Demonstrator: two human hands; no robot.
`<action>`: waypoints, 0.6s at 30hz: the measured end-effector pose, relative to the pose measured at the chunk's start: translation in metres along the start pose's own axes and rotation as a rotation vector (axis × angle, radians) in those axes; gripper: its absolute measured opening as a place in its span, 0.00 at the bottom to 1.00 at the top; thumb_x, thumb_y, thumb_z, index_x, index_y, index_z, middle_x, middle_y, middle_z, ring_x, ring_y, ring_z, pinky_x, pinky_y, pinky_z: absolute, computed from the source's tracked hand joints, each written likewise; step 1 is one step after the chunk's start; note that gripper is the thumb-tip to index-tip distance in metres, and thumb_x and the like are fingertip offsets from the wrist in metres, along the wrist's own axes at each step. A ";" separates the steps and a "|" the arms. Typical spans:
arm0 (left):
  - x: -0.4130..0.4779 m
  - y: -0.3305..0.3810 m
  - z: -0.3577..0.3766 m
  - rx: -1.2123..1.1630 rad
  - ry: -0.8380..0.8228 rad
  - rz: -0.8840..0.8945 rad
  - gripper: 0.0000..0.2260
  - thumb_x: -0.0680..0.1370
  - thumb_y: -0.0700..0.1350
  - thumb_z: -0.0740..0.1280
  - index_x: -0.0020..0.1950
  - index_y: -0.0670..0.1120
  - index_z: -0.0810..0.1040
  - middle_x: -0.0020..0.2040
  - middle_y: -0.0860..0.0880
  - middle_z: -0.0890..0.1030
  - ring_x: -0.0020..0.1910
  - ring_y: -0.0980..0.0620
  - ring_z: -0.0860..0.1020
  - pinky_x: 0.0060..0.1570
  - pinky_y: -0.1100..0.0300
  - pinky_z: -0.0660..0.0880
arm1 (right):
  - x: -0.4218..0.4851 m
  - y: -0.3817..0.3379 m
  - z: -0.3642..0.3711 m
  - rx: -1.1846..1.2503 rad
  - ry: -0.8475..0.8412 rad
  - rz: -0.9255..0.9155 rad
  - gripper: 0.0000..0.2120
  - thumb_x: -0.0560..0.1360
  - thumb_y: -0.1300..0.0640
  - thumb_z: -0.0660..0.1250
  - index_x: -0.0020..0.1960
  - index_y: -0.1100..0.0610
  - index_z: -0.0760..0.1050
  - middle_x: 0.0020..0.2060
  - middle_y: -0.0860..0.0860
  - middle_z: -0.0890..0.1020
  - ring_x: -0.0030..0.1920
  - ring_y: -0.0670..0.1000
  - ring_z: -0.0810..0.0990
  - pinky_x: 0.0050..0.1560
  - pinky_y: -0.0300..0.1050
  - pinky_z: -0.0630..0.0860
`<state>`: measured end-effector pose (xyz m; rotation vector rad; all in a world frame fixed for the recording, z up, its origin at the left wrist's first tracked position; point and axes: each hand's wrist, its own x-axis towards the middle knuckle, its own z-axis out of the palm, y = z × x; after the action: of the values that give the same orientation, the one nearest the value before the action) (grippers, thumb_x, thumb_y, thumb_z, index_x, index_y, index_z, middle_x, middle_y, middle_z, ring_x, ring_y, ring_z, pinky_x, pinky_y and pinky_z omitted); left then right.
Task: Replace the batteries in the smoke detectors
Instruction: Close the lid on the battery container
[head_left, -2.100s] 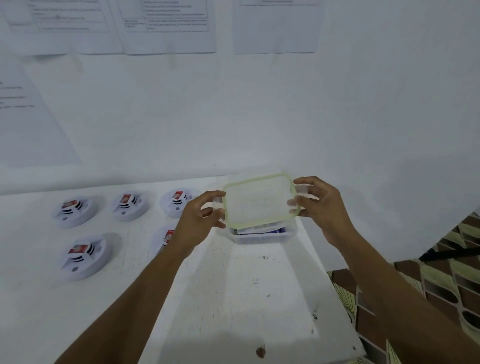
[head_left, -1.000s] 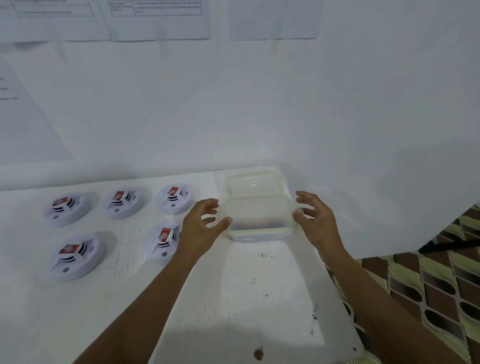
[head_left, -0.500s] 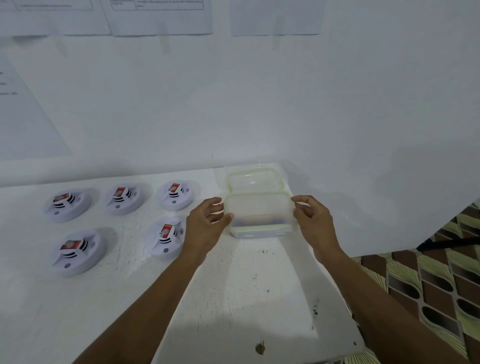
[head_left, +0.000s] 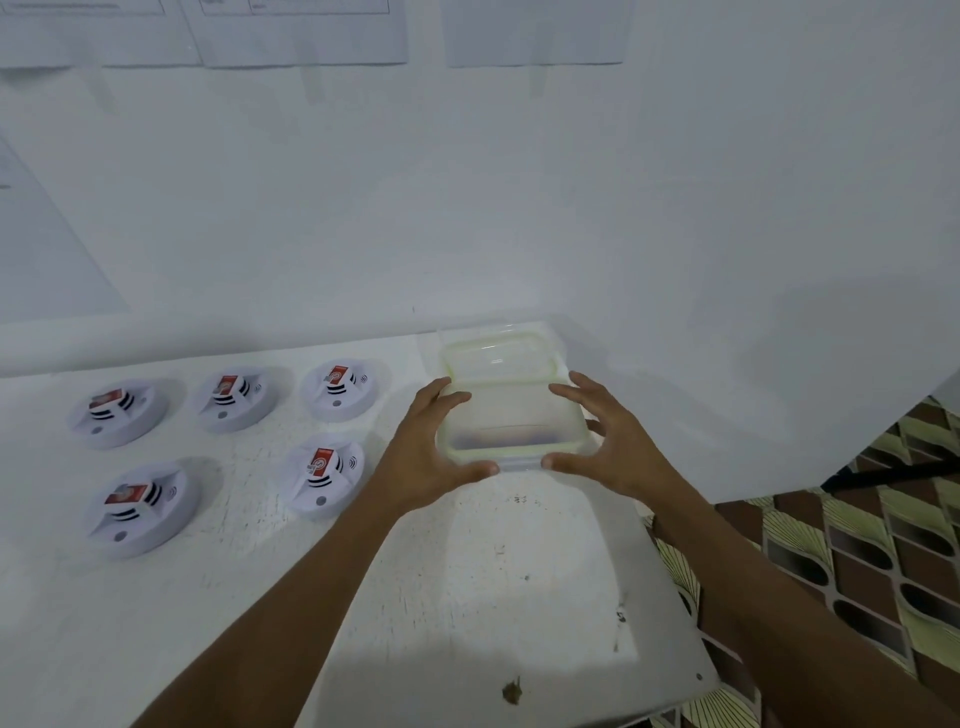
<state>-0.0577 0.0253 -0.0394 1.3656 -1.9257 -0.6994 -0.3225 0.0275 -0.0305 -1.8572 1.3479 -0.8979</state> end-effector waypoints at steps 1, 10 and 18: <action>0.001 0.000 0.000 0.010 0.017 0.004 0.43 0.58 0.70 0.72 0.70 0.55 0.69 0.76 0.55 0.59 0.72 0.63 0.57 0.68 0.64 0.57 | 0.001 -0.001 0.000 -0.010 0.018 -0.020 0.40 0.62 0.47 0.82 0.70 0.42 0.70 0.74 0.42 0.65 0.73 0.39 0.64 0.68 0.40 0.69; 0.004 -0.006 0.002 0.054 0.036 0.044 0.39 0.61 0.67 0.74 0.68 0.57 0.69 0.74 0.55 0.62 0.73 0.59 0.59 0.68 0.64 0.59 | 0.007 0.005 -0.003 -0.086 0.052 -0.092 0.42 0.60 0.44 0.82 0.69 0.47 0.68 0.65 0.37 0.72 0.64 0.42 0.73 0.66 0.45 0.73; 0.019 0.005 0.004 -0.125 0.014 -0.007 0.31 0.70 0.69 0.61 0.69 0.57 0.65 0.69 0.56 0.63 0.68 0.61 0.63 0.64 0.67 0.62 | 0.030 -0.011 0.001 -0.012 0.005 -0.007 0.32 0.72 0.36 0.67 0.73 0.46 0.67 0.69 0.40 0.69 0.69 0.41 0.68 0.69 0.43 0.66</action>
<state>-0.0684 0.0093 -0.0339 1.2972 -1.8353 -0.7980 -0.3088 0.0017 -0.0173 -1.8704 1.3535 -0.9007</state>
